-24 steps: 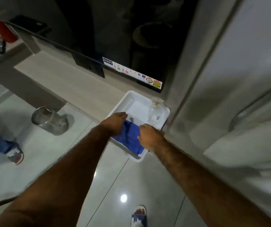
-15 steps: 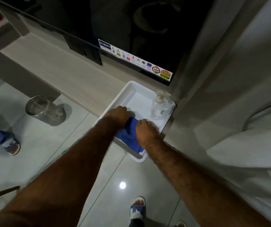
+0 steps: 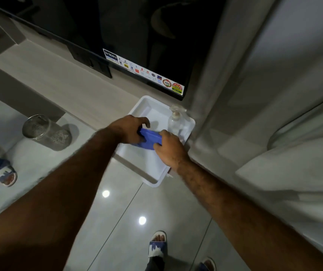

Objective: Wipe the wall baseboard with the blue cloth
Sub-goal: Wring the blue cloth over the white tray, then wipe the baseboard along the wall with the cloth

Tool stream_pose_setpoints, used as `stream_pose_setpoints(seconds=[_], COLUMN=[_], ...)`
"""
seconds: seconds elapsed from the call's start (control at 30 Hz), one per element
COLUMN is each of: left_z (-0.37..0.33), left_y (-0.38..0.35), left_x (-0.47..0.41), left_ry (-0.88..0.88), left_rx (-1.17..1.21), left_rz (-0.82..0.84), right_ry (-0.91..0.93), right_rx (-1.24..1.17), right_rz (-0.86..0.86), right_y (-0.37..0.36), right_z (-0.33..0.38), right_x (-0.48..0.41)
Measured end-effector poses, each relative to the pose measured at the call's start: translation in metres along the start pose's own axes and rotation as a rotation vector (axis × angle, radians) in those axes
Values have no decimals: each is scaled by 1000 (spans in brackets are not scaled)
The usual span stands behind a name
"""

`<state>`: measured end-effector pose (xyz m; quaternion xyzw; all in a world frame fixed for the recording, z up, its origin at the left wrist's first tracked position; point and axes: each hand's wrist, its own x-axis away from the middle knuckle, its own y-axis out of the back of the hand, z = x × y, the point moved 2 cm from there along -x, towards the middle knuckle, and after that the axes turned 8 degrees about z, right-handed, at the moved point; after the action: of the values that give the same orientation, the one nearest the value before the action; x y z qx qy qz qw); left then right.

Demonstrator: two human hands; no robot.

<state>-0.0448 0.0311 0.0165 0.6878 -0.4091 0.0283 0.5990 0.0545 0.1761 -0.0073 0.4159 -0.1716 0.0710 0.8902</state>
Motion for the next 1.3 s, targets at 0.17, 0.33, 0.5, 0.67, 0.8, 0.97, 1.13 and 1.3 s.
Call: stream_pose_setpoints(seconds=[0.17,0.33,0.5,0.67,0.8,0.97,1.13,1.3], left_z=[-43,-121,-192,-257,-280,-237,-185,-163], left_y=[27,14,-42,-139,-224,-357,-487,-601], left_x=[27,43,41,19,-11,-47,-89,-162], left_ry=[-21,-58,23,70,115,208,306,340], left_rx=[153,432,633,801,718,772,1055,1328], left_rz=[83,234,266,306,339,384,294,98], right_ry=[76,116,145,96,8,-45,-124,-190], right_rx=[-128,-220,-389,-454,-410,-135,100,195], right_rz=[-110,-127,-115,-37,-20,168,295,257], right_y=[62,99,108,83,32,-63,-149,-243], right_z=[-14,-67,-145,-235,-318,-435,-528,-618], right_x=[36,75,112,142,157,148,119,100])
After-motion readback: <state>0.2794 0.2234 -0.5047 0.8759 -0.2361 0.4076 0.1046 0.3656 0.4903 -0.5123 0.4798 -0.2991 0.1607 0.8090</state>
